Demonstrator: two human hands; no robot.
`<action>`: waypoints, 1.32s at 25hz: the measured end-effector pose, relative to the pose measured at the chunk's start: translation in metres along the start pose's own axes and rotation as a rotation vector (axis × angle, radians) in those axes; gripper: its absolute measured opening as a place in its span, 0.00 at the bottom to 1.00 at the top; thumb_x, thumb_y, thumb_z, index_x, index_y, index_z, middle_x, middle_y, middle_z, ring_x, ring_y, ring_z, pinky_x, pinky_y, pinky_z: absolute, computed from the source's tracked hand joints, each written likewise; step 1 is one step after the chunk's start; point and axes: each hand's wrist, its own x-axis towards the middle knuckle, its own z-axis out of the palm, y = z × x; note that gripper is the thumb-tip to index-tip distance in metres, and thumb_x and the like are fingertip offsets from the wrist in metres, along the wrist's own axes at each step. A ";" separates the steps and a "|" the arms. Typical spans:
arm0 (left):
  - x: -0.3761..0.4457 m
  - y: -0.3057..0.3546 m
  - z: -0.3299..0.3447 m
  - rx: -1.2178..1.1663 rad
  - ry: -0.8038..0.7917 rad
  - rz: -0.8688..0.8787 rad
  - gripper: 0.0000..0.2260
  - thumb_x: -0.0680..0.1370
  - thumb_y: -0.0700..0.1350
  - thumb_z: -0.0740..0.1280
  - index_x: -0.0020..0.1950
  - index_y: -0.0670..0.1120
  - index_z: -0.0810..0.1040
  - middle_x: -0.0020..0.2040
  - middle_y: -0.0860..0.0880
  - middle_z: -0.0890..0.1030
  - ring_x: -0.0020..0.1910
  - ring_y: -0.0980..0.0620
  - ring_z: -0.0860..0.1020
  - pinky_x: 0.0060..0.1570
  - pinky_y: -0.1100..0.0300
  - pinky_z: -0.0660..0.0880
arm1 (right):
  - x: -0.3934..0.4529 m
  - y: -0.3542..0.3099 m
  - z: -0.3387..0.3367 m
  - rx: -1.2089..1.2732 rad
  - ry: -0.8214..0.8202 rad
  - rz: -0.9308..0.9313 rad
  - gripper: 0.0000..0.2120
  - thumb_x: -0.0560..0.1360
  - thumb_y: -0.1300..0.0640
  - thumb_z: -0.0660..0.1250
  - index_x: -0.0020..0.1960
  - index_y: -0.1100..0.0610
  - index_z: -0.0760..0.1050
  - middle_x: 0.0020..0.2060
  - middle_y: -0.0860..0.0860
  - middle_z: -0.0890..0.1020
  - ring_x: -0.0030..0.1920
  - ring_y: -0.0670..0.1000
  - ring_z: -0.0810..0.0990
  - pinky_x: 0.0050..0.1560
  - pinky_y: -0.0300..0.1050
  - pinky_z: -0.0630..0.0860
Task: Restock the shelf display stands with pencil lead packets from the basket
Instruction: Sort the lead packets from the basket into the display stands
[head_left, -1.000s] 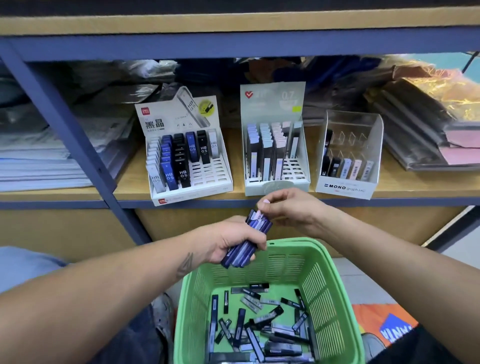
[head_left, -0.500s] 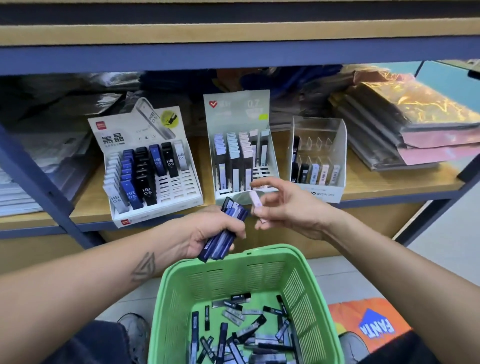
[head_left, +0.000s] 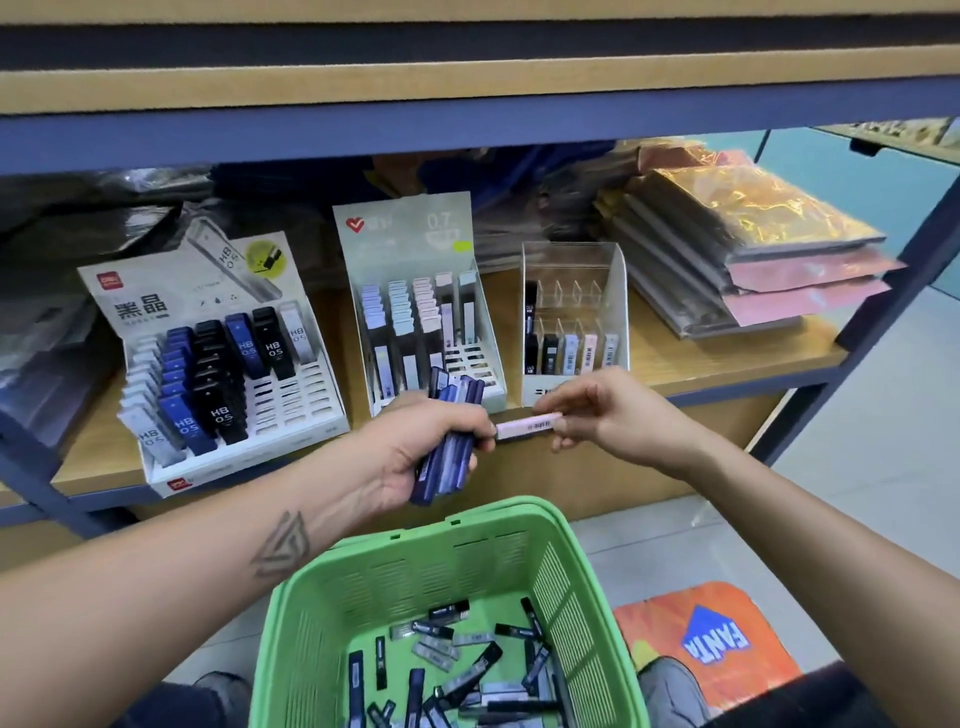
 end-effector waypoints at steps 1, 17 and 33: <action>0.001 0.001 0.005 0.015 -0.006 0.001 0.15 0.69 0.31 0.72 0.55 0.29 0.79 0.42 0.34 0.81 0.29 0.47 0.75 0.28 0.61 0.75 | -0.003 -0.001 -0.004 0.023 -0.002 0.013 0.08 0.76 0.71 0.69 0.55 0.66 0.81 0.41 0.62 0.86 0.42 0.53 0.87 0.45 0.38 0.81; 0.035 0.020 0.051 0.012 -0.031 0.020 0.02 0.70 0.32 0.71 0.40 0.36 0.80 0.33 0.39 0.80 0.26 0.48 0.76 0.26 0.62 0.75 | 0.016 -0.015 -0.087 -0.540 0.348 -0.327 0.07 0.69 0.64 0.79 0.45 0.56 0.86 0.42 0.49 0.87 0.44 0.45 0.85 0.51 0.46 0.81; 0.045 0.021 0.054 0.013 -0.019 0.018 0.03 0.71 0.32 0.71 0.43 0.35 0.80 0.33 0.40 0.78 0.27 0.48 0.75 0.28 0.62 0.75 | 0.039 0.005 -0.065 -0.692 0.436 -0.104 0.06 0.74 0.60 0.76 0.51 0.57 0.86 0.43 0.52 0.87 0.43 0.47 0.84 0.47 0.37 0.76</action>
